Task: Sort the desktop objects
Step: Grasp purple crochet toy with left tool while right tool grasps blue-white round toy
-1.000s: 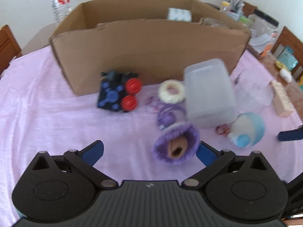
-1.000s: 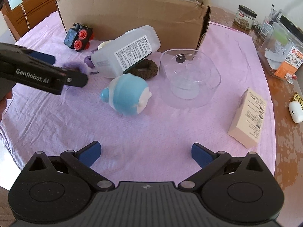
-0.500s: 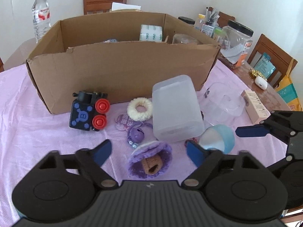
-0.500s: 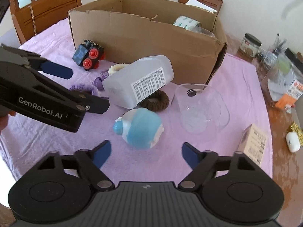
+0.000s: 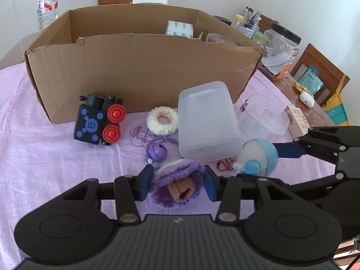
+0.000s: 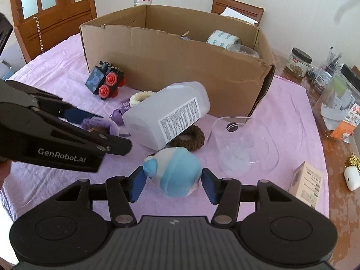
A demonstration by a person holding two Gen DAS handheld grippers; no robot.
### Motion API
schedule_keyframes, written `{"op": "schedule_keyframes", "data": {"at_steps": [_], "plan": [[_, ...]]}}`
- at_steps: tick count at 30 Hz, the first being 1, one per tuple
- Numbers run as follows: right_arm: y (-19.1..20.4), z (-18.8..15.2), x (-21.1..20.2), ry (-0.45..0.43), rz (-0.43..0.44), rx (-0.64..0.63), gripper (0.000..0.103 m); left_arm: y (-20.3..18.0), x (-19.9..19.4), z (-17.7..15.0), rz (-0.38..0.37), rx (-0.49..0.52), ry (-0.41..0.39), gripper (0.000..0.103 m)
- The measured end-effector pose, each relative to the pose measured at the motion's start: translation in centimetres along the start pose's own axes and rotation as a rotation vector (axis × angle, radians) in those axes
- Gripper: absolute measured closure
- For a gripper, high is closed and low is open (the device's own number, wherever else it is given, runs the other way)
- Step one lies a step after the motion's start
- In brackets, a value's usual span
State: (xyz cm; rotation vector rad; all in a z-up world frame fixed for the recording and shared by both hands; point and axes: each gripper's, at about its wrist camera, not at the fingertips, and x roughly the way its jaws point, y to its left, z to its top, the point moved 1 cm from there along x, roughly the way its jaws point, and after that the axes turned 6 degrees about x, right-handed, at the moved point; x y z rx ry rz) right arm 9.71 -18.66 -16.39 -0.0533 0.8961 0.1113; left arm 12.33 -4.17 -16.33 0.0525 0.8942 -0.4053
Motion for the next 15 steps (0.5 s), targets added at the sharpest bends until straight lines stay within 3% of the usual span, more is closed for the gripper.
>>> {"op": "schedule_keyframes", "data": {"at_steps": [4, 15], "plan": [[-0.1, 0.2, -0.4, -0.002, 0.0, -0.003, 0.045, 0.6, -0.3, 0.2, -0.023, -0.017, 0.0, 0.058], [-1.4, 2.3, -3.3, 0.009, 0.073, -0.027, 0.046, 1.3, -2.7, 3.0, -0.059, 0.163, 0.05, 0.06]]}}
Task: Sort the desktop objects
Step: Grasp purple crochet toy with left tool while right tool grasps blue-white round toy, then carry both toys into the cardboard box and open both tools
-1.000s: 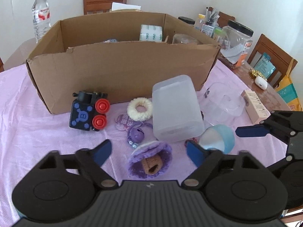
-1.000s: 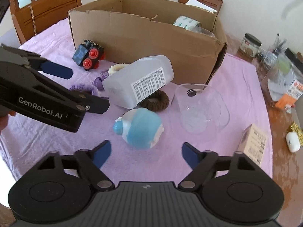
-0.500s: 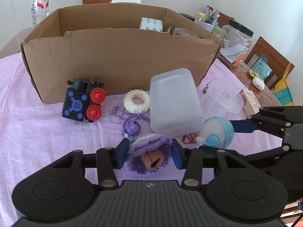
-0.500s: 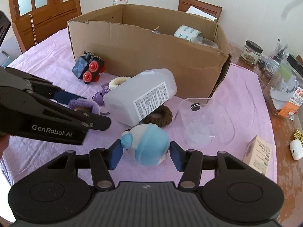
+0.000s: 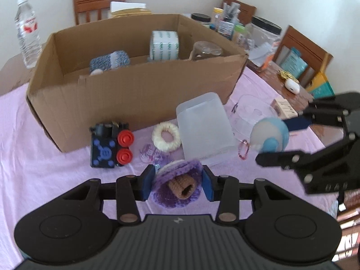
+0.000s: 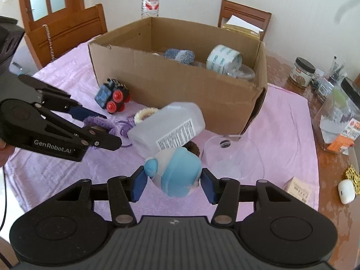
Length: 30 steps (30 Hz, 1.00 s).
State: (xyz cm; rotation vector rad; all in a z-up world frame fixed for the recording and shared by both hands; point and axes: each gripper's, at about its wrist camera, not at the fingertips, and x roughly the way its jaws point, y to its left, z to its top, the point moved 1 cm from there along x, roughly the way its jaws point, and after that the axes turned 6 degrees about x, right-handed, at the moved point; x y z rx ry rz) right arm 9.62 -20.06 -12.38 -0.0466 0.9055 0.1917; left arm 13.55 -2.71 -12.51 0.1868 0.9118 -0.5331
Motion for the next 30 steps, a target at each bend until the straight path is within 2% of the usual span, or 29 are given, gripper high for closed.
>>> {"op": "schedule_keyframes", "data": {"at_steps": [9, 21, 30], "plan": [[-0.6, 2.6, -2.7, 0.036, 0.073, -0.067, 0.046, 0.4, -3.1, 3.0, -0.049, 0.086, 0.03, 0.063], [-0.7, 6.0, -6.4, -0.006, 0.116, -0.134, 0.047, 0.4, -6.8, 6.3, -0.095, 0.11, -0.002, 0.064], [-1.0, 9.3, -7.2, -0.047, 0.106, -0.181, 0.047, 0.9, -8.6, 9.7, -0.096, 0.16, -0.046, 0.064]]}}
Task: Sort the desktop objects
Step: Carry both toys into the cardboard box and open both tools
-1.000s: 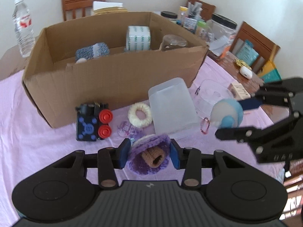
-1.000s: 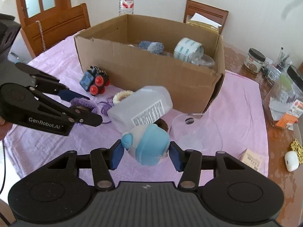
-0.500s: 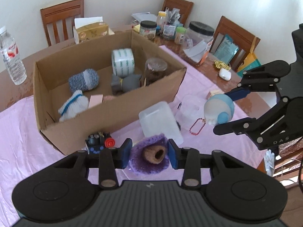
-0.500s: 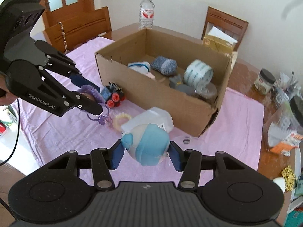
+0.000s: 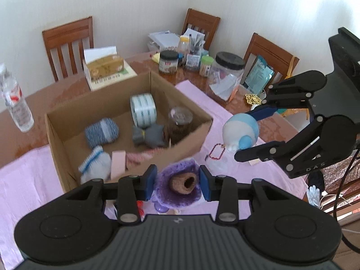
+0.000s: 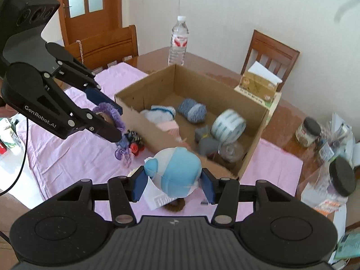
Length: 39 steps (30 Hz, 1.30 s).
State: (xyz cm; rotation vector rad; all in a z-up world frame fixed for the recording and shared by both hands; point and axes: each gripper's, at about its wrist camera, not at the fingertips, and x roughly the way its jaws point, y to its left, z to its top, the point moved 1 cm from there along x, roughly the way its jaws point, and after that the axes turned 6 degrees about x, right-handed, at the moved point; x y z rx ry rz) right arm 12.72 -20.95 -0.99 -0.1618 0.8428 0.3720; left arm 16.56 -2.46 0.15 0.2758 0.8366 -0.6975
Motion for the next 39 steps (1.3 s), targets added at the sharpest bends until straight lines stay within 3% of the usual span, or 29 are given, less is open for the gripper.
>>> {"op": "schedule_keyframes", "data": {"at_steps": [15, 33, 35, 36, 38, 39], "plan": [[-1.5, 4.4, 0.6, -0.045, -0.031, -0.017, 0.047, 3.3, -0.3, 4.2, 0.03, 0.029, -0.058, 0.064], [-2.5, 8.2, 4.6, -0.028, -0.056, 0.026, 0.046, 8.6, 5.0, 6.8, -0.007, 0.011, -0.035, 0.064], [-2.7, 8.3, 5.0, -0.021, -0.07, 0.04, 0.039, 9.2, 5.7, 7.0, -0.012, 0.001, -0.026, 0.064], [-2.8, 8.4, 5.0, -0.02, -0.078, 0.049, 0.03, 9.4, 6.0, 7.0, -0.009, -0.004, -0.024, 0.064], [-3.0, 8.3, 4.9, -0.023, -0.081, 0.064, 0.027, 9.9, 6.5, 7.2, 0.0, -0.025, -0.013, 0.052], [-3.1, 8.2, 4.9, -0.019, -0.086, 0.073, 0.026, 10.2, 6.7, 7.2, 0.006, -0.039, -0.013, 0.038]]}}
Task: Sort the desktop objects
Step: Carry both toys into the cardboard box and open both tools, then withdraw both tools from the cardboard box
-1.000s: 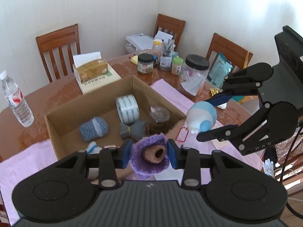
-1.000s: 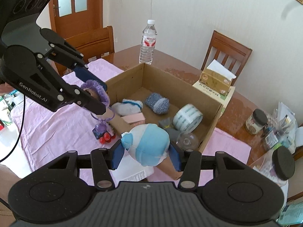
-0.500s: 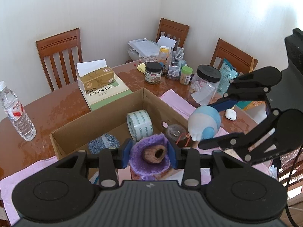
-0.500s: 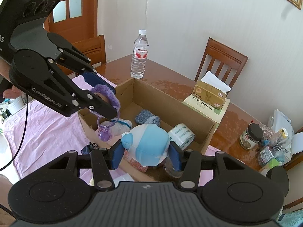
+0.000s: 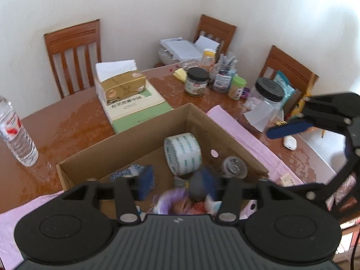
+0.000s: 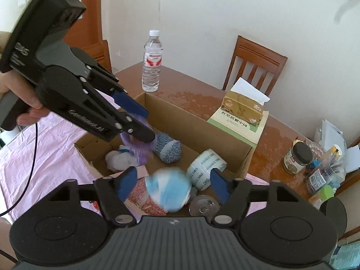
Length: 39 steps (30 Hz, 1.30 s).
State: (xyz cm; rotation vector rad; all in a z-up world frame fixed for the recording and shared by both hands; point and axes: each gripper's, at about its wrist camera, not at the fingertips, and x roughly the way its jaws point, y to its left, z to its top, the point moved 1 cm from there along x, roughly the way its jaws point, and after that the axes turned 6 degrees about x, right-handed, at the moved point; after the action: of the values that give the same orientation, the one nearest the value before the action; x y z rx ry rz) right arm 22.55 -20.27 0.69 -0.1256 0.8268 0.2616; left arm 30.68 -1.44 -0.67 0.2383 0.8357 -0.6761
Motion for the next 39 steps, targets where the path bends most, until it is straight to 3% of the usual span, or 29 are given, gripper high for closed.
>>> {"op": "schedule_keyframes", "data": {"at_steps": [1, 6, 16, 28, 39], "plan": [[-0.1, -0.1, 0.0, 0.004, -0.007, 0.008, 0.025, 0.2, 0.1, 0.0, 0.004, -0.011, -0.002, 0.024], [-0.6, -1.0, -0.4, 0.008, -0.024, 0.041, 0.017, 0.5, 0.9, -0.4, 0.006, -0.018, 0.025, 0.012], [-0.6, -3.2, -1.8, -0.006, -0.025, 0.088, 0.0, -1.1, -1.6, -2.1, 0.048, 0.029, -0.008, 0.008], [1.2, -6.1, -2.4, 0.011, 0.001, 0.093, 0.0, -3.7, -6.5, -5.7, 0.127, 0.045, -0.07, 0.005], [2.6, -9.0, -3.0, 0.001, -0.031, 0.108, 0.0, -6.4, -7.5, -10.5, 0.216, 0.051, -0.053, 0.005]]}}
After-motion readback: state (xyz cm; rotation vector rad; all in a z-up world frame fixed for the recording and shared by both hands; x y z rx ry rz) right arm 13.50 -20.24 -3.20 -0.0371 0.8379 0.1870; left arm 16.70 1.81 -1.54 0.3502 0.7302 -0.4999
